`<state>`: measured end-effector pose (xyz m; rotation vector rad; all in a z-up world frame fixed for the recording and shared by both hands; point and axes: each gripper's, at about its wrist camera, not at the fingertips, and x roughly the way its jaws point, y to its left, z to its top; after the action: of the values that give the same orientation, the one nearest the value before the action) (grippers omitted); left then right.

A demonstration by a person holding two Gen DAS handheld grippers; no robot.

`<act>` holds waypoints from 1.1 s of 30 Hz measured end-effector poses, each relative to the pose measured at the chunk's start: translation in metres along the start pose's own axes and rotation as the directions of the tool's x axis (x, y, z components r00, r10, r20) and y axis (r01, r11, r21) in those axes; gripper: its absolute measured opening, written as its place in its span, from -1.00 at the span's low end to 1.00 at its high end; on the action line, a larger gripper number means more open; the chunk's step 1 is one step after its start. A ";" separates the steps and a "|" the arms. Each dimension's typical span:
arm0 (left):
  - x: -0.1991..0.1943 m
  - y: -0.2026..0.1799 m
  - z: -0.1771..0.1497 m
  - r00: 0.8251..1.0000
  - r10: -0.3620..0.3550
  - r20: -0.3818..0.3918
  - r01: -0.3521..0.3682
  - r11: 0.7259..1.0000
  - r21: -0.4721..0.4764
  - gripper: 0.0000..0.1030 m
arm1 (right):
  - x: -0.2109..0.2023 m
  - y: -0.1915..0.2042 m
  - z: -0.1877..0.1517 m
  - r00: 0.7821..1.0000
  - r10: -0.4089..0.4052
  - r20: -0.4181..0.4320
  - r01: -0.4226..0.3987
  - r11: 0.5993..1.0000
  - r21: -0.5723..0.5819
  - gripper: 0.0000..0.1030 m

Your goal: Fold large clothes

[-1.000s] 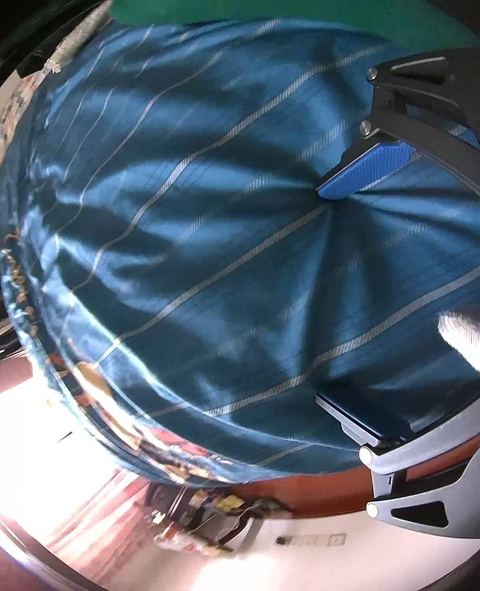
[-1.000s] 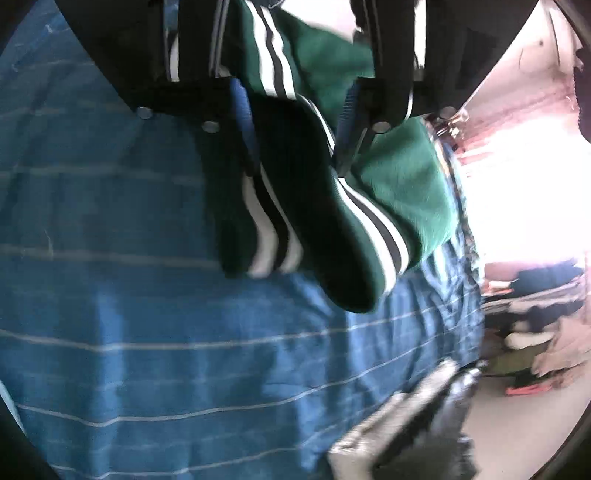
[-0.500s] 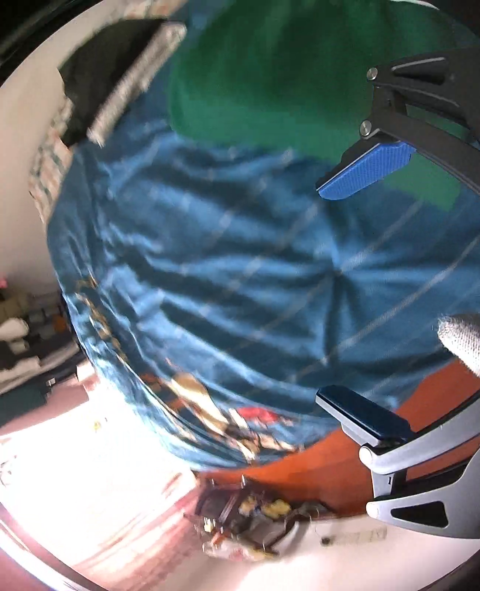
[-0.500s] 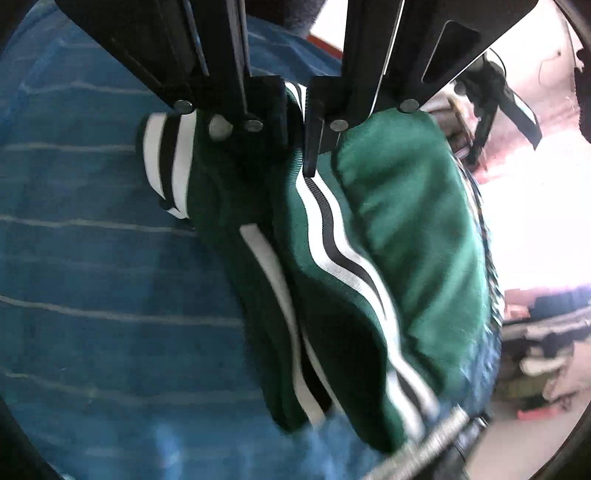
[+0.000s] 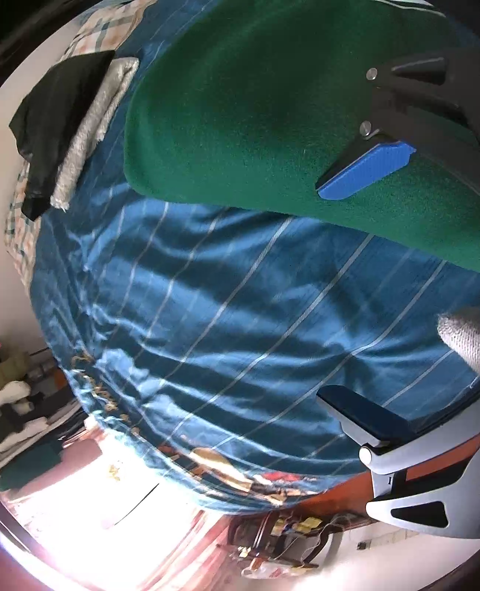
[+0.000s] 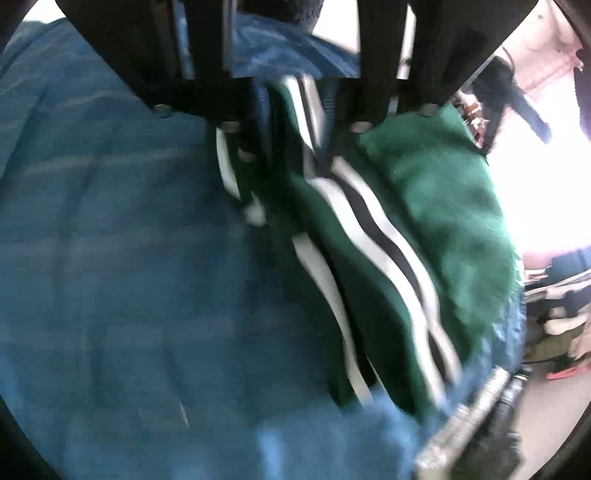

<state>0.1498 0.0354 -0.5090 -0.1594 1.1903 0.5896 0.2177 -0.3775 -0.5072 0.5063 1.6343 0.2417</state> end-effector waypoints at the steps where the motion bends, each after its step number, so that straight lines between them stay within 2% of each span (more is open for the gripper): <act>1: 0.002 0.004 0.002 1.000 -0.007 -0.007 0.007 1.000 -0.003 0.99 | -0.008 0.007 0.008 0.999 0.013 0.046 -0.012 1.000 -0.022 0.22; 2: 0.004 0.006 0.003 1.000 -0.012 -0.014 0.012 1.000 -0.007 0.99 | -0.013 0.012 0.016 0.996 0.044 0.081 -0.041 0.998 -0.040 0.40; 6: 0.003 0.004 0.008 1.000 -0.016 -0.025 0.016 1.000 -0.010 0.99 | 0.001 0.028 0.063 0.970 0.193 0.146 -0.186 0.981 -0.058 0.41; 7: 0.003 0.002 0.008 1.000 -0.015 -0.023 0.015 1.000 -0.005 0.99 | 0.014 0.030 0.073 0.965 0.224 0.138 -0.219 0.974 -0.052 0.41; 9: -0.001 -0.002 0.013 1.000 -0.003 -0.015 0.003 1.000 0.006 0.99 | 0.044 0.038 0.086 0.972 0.219 0.081 -0.216 0.976 -0.035 0.41; 10: -0.002 -0.003 0.017 1.000 -0.003 -0.010 0.003 1.000 0.010 0.99 | 0.055 0.035 0.086 0.971 0.232 0.063 -0.230 0.973 -0.034 0.35; 12: -0.007 -0.008 0.027 1.000 -0.003 0.002 0.003 1.000 0.027 0.99 | 0.063 0.043 0.090 0.968 0.238 0.080 -0.235 0.971 -0.052 -0.67; 13: -0.009 -0.010 0.031 1.000 -0.003 0.012 0.002 0.999 0.034 0.99 | 0.061 0.041 0.090 0.963 0.257 0.086 -0.253 0.966 -0.053 -0.81; 16: -0.016 -0.019 0.049 0.999 -0.005 0.045 0.001 0.998 0.067 0.99 | 0.025 0.045 0.077 0.930 0.286 0.230 -0.289 0.957 -0.020 -0.83; 18: -0.018 -0.031 0.064 0.998 -0.017 0.059 0.012 0.997 0.080 0.99 | -0.001 0.041 0.070 0.908 0.264 0.324 -0.284 0.959 0.016 -0.83; 19: -0.016 -0.039 0.071 0.998 -0.016 0.054 0.011 0.995 0.096 0.99 | -0.003 0.039 0.071 0.909 0.238 0.342 -0.264 0.964 0.029 -0.83; 20: -0.013 -0.047 0.077 0.999 -0.002 0.042 -0.003 0.993 0.119 0.99 | -0.001 0.034 0.073 0.922 0.193 0.336 -0.223 0.973 0.054 -0.83; 21: -0.008 -0.057 0.083 1.000 0.015 0.025 -0.019 0.988 0.151 0.99 | 0.011 0.031 0.079 0.945 0.144 0.294 -0.172 0.983 0.069 -0.83; 23: 0.001 -0.070 0.087 0.999 0.046 0.020 -0.049 0.980 0.192 0.99 | 0.037 0.021 0.089 0.981 0.084 0.176 -0.102 0.990 0.099 -0.72; 24: 0.007 -0.075 0.086 0.995 0.098 0.024 -0.100 0.971 0.219 0.99 | 0.041 0.016 0.091 0.987 0.078 0.143 -0.094 0.989 0.110 -0.65; 25: 0.008 -0.075 0.086 0.993 0.114 0.028 -0.117 0.967 0.227 0.99 | 0.047 0.015 0.094 0.992 0.079 0.103 -0.090 0.990 0.111 -0.54; 27: 0.005 -0.067 0.084 0.995 0.099 0.026 -0.102 0.971 0.218 0.99 | 0.037 0.012 0.093 0.991 0.114 0.074 -0.122 0.986 0.111 -0.37; 29: -0.005 -0.053 0.079 0.998 0.062 0.010 -0.062 0.981 0.182 0.99 | 0.015 0.006 0.082 0.988 0.130 0.083 -0.137 0.987 0.084 0.03; 31: -0.018 -0.040 0.071 0.999 0.043 0.022 -0.046 0.989 0.140 0.99 | -0.003 -0.001 0.060 0.985 0.148 0.091 -0.153 0.987 0.050 0.29; 33: -0.033 -0.032 0.061 0.999 0.022 0.039 -0.026 0.994 0.104 0.99 | -0.010 -0.013 0.037 0.984 0.168 0.052 -0.171 0.984 0.055 0.32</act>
<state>0.2082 0.0228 -0.4620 -0.0447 1.1854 0.5478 0.2517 -0.3991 -0.5088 0.6929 1.5572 0.3065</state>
